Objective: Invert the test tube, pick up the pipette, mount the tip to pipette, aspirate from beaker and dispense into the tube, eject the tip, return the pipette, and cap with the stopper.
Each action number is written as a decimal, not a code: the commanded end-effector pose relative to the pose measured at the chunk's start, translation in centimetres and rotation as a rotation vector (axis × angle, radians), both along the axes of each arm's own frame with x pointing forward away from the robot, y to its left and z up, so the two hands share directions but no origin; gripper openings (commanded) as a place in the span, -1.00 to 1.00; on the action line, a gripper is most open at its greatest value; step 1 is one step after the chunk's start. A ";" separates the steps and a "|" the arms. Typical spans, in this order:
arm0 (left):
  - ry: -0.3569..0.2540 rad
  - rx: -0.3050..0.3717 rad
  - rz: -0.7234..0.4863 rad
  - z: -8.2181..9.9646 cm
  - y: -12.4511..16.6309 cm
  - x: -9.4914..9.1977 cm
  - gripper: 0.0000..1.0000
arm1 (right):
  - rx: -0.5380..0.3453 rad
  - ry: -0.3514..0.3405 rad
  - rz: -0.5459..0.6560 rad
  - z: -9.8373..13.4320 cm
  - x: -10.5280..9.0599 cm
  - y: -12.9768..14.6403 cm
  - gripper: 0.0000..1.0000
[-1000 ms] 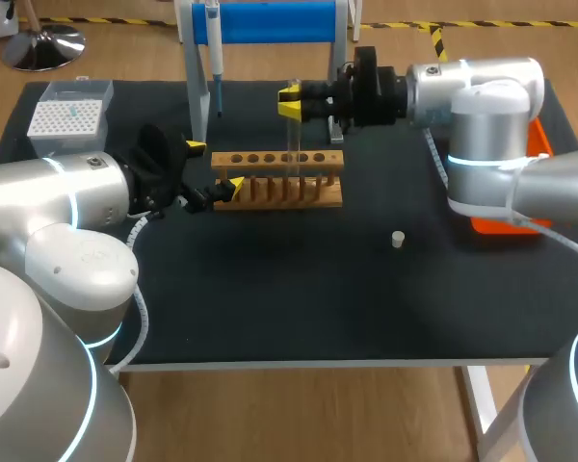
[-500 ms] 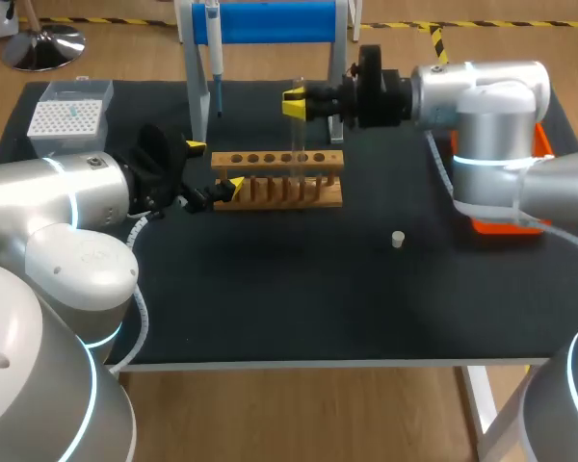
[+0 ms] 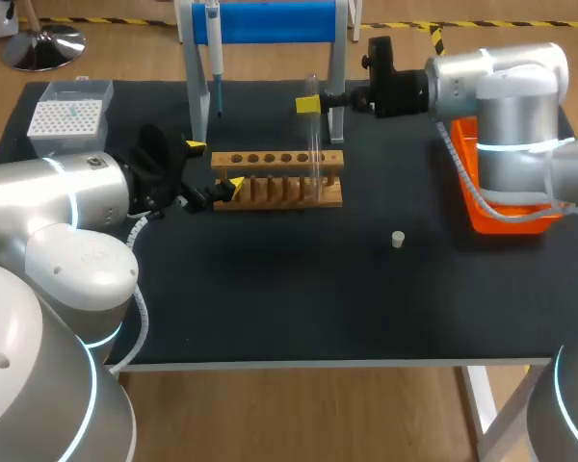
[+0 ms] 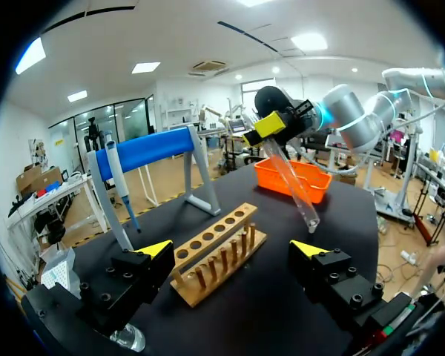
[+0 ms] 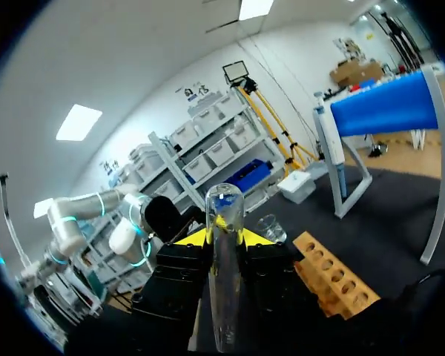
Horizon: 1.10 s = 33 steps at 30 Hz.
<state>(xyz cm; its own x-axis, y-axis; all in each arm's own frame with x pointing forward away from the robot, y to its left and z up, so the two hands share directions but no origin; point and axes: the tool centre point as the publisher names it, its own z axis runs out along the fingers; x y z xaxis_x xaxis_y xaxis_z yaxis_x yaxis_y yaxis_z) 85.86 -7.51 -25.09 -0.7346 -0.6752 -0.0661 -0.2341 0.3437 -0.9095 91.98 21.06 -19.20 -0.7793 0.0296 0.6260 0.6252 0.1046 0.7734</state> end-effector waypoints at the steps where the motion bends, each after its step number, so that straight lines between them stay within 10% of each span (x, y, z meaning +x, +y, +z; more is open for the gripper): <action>1: -0.001 -0.004 -0.004 -0.1 0.1 0.0 1.00 | -0.043 0.319 0.056 -0.4 0.7 -0.1 -1.00; 33: -0.001 -0.004 -0.004 -0.1 0.1 0.0 1.00 | -0.013 0.678 0.000 -1.9 -0.4 -0.4 -1.00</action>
